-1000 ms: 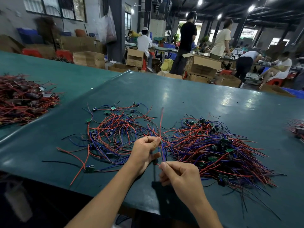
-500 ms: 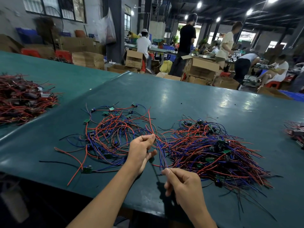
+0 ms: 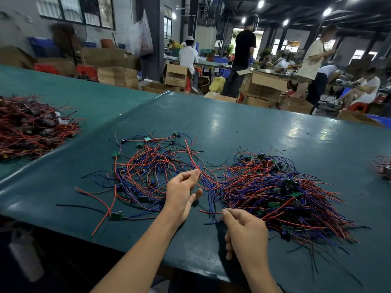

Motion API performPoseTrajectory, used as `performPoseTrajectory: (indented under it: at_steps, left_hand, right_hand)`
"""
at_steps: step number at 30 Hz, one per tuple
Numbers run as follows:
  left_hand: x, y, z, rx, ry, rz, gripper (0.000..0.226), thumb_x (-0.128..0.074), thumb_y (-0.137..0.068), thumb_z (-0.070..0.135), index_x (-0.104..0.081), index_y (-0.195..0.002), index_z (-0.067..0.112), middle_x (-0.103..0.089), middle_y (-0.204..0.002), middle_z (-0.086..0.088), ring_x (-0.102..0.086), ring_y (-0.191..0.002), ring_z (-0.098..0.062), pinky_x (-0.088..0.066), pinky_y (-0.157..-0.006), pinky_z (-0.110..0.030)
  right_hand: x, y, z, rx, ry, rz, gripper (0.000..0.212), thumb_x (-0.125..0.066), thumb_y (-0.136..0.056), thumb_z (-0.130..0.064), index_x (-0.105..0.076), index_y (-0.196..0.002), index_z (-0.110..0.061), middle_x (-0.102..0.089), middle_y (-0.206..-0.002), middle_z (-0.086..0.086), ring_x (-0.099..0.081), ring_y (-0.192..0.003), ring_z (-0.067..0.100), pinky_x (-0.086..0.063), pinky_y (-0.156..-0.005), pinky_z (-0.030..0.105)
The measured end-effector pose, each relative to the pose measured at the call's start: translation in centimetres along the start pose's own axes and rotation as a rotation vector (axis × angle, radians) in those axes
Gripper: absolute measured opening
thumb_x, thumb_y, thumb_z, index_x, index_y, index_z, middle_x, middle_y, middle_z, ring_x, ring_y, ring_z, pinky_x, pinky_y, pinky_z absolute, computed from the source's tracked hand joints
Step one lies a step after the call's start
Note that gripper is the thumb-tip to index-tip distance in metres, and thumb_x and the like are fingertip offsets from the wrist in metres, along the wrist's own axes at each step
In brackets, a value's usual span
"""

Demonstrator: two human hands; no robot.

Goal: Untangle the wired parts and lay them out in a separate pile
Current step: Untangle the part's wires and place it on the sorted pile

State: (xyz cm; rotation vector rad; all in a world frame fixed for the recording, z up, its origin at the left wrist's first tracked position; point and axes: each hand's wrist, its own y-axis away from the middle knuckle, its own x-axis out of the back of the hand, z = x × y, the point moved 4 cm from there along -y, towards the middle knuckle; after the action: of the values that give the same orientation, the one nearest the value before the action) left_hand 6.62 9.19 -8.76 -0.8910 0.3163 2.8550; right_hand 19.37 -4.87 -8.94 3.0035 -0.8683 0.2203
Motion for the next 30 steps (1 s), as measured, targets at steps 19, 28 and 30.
performPoseTrajectory:
  at_steps: [19,28,30]
  left_hand:
    - [-0.8,0.7,0.6,0.193,0.313,-0.374,0.038,-0.058,-0.087,0.009,-0.073,-0.122,0.008,-0.072,-0.111,0.000,-0.057,-0.072,-0.008,-0.049,-0.065,-0.026]
    - [-0.9,0.8,0.7,0.199,0.368,-0.336,0.011,-0.070,-0.085,0.012,-0.076,-0.095,0.011,-0.071,-0.093,-0.006,-0.062,-0.072,-0.012,-0.053,-0.059,-0.026]
    - [-0.9,0.9,0.8,0.193,0.406,-0.313,0.012,-0.074,-0.081,0.011,-0.067,-0.090,0.011,-0.066,-0.083,-0.005,-0.064,-0.073,-0.013,-0.055,-0.059,-0.025]
  right_hand:
    - [1.4,-0.2,0.9,-0.039,-0.284,0.135,0.021,-0.058,-0.102,-0.015,-0.067,-0.109,-0.033,-0.046,-0.047,0.005,-0.039,-0.033,0.018,-0.041,-0.035,0.027]
    - [1.2,-0.3,1.2,-0.021,-0.293,0.156,0.023,-0.057,-0.101,-0.012,-0.069,-0.106,-0.031,-0.044,-0.046,0.006,-0.036,-0.032,0.018,-0.041,-0.036,0.028]
    - [1.1,-0.3,1.1,-0.019,-0.295,0.153,0.024,-0.057,-0.101,-0.013,-0.070,-0.103,-0.034,-0.044,-0.046,0.007,-0.037,-0.033,0.018,-0.042,-0.036,0.028]
